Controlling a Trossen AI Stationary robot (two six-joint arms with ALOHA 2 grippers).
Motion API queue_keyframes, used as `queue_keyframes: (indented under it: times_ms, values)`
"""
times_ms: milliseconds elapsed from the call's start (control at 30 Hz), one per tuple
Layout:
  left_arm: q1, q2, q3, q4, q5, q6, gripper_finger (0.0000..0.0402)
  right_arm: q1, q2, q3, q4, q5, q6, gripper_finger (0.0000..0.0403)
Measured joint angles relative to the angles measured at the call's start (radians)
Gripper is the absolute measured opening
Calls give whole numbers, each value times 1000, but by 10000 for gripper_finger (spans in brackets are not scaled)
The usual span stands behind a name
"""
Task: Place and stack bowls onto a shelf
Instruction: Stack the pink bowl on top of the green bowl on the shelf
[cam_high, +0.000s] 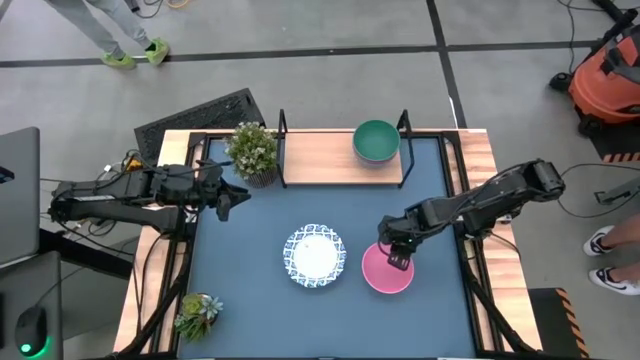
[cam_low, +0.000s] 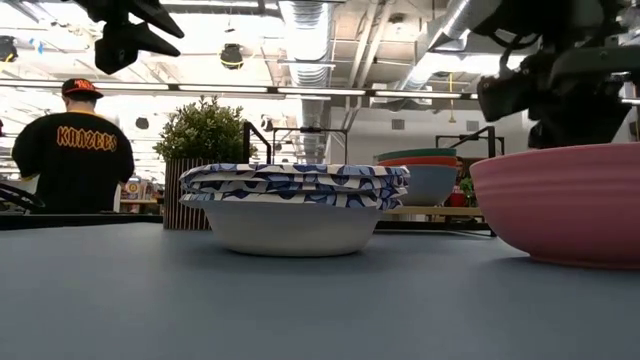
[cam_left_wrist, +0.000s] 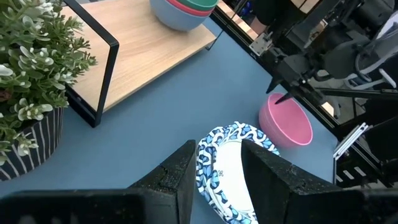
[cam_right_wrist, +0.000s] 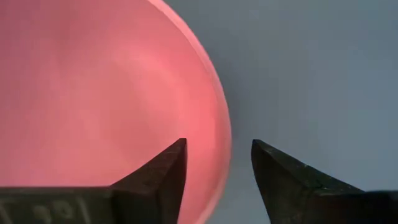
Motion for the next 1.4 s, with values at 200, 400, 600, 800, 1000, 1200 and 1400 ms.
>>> queue_keyframes:
  times_ms: [200, 400, 600, 800, 1000, 1200, 1400]
  values:
    - [0, 0, 0, 0, 0, 0, 112, -2, 13, 1, -5, -8, -3, 72]
    - [0, 0, 0, -2, 0, 0, 112, -22, 9, 18, -22, -56, -8, 26]
    - [0, 0, 0, -3, 6, -3, 112, -104, -33, 207, -186, -57, -143, 26]
    - [0, 0, 0, -3, 6, -3, 112, -328, -25, 501, -367, 45, -386, 26]
    - [0, 0, 0, -3, 5, -3, 112, -633, 47, 763, -378, 68, -613, 26]
    - [0, 0, 0, -3, 0, -12, 112, -891, 207, 986, -378, 75, -738, 26]
    - [0, 0, 0, -4, -4, -19, 112, -1026, 379, 1119, -479, 58, -841, 26]
